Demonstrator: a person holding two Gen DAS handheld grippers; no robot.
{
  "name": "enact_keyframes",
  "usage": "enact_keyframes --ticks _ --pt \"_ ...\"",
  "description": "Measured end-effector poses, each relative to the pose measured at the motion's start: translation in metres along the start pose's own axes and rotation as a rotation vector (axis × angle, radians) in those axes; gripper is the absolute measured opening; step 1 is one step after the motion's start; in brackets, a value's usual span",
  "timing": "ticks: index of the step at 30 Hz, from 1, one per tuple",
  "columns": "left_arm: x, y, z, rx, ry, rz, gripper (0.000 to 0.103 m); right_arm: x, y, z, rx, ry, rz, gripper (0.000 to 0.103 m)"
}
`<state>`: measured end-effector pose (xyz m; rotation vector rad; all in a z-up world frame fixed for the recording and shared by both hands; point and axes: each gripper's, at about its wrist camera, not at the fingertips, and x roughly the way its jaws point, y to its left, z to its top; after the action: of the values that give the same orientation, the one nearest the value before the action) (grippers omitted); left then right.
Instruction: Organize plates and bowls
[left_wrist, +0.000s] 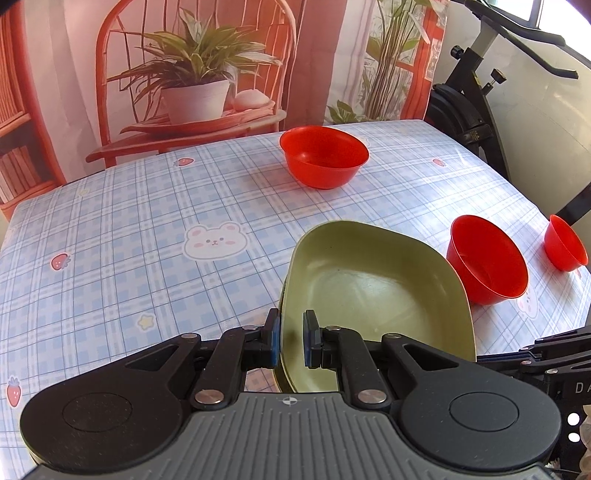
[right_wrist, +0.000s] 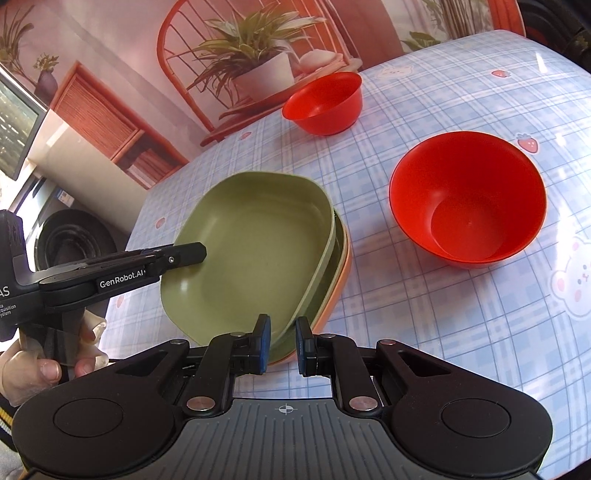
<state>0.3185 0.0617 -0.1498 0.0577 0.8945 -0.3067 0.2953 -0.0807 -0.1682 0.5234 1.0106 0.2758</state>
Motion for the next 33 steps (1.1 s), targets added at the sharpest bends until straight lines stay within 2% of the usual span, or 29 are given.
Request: enact_keyframes --ticks 4,22,26,33 --pt "0.0043 0.0019 -0.0028 -0.006 0.015 0.004 0.012 0.0016 -0.0004 -0.0012 0.004 0.009 0.003 0.013" --pt "0.0058 -0.0035 -0.0047 0.006 -0.014 0.031 0.012 0.0055 -0.0079 0.0007 0.038 0.02 0.02 0.014" --pt "0.0054 -0.001 -0.0053 -0.011 -0.019 0.036 0.014 0.0034 -0.0065 0.0007 0.028 0.014 0.03 0.017" --pt "-0.0033 0.0011 -0.0067 -0.049 -0.059 0.039 0.014 -0.0019 -0.0057 0.0011 0.013 -0.009 0.024 0.018"
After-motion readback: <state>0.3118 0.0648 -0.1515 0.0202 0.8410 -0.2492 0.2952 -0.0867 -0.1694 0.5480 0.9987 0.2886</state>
